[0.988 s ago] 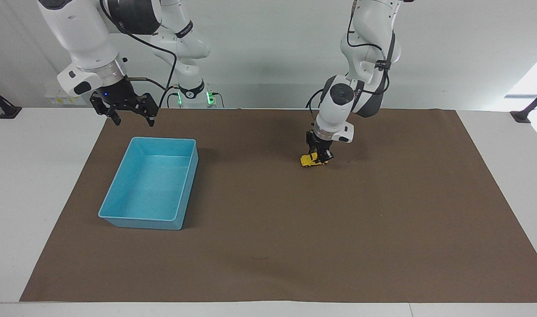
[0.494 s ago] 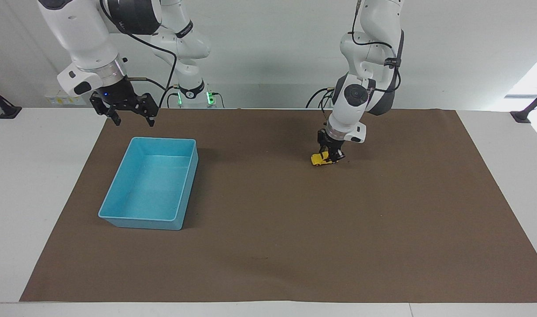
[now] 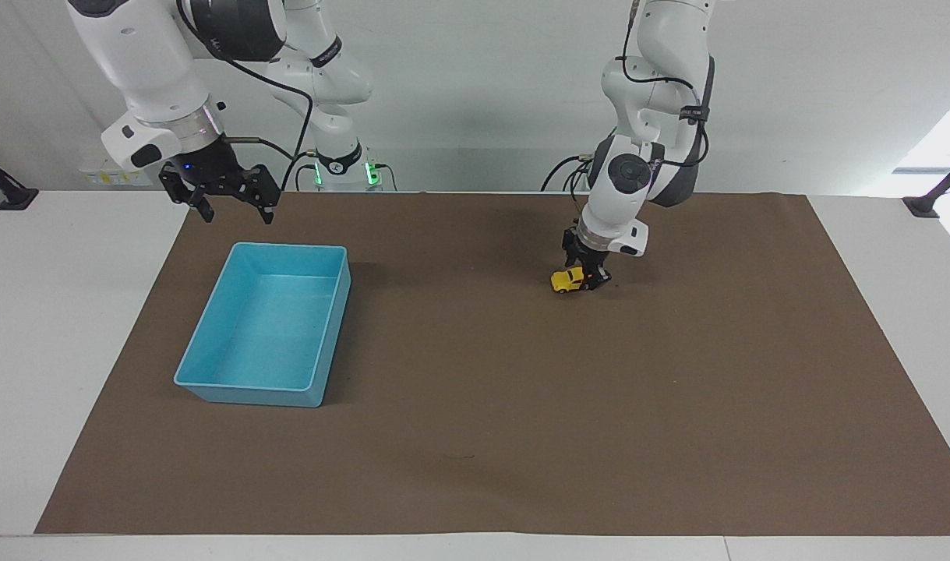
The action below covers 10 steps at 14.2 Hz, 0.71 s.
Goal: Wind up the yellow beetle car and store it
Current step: 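Release the car with the left gripper so it rolls toward the box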
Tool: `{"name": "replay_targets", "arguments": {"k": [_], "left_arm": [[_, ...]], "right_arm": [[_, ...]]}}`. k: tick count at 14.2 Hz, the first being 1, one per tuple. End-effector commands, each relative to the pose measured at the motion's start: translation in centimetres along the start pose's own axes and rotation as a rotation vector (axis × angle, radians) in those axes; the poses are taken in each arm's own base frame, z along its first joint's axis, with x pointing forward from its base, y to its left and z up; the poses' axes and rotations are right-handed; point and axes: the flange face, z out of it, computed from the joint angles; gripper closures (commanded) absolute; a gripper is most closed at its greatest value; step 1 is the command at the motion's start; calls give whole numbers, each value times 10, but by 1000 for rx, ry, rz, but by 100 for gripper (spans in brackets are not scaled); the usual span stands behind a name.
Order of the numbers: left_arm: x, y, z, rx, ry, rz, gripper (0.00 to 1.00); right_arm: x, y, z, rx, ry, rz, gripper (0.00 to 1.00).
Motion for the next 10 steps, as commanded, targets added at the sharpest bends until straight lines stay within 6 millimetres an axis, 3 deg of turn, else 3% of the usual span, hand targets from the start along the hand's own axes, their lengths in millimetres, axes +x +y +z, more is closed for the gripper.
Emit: {"name": "replay_targets", "arguments": {"k": [1, 5, 7, 10], "left_arm": [[-6, 27, -48, 15, 10, -10, 0], [-9, 46, -100, 3, -16, -27, 0], [-3, 58, -121, -17, -42, -38, 0], [8, 67, -170, -80, -105, -60, 0]], "right_arm": [[-4, 3, -3, 7, 7, -18, 0], [-4, 3, -3, 7, 7, -18, 0], [-4, 3, -3, 7, 7, -18, 0], [-4, 3, -3, 7, 7, -18, 0]]}}
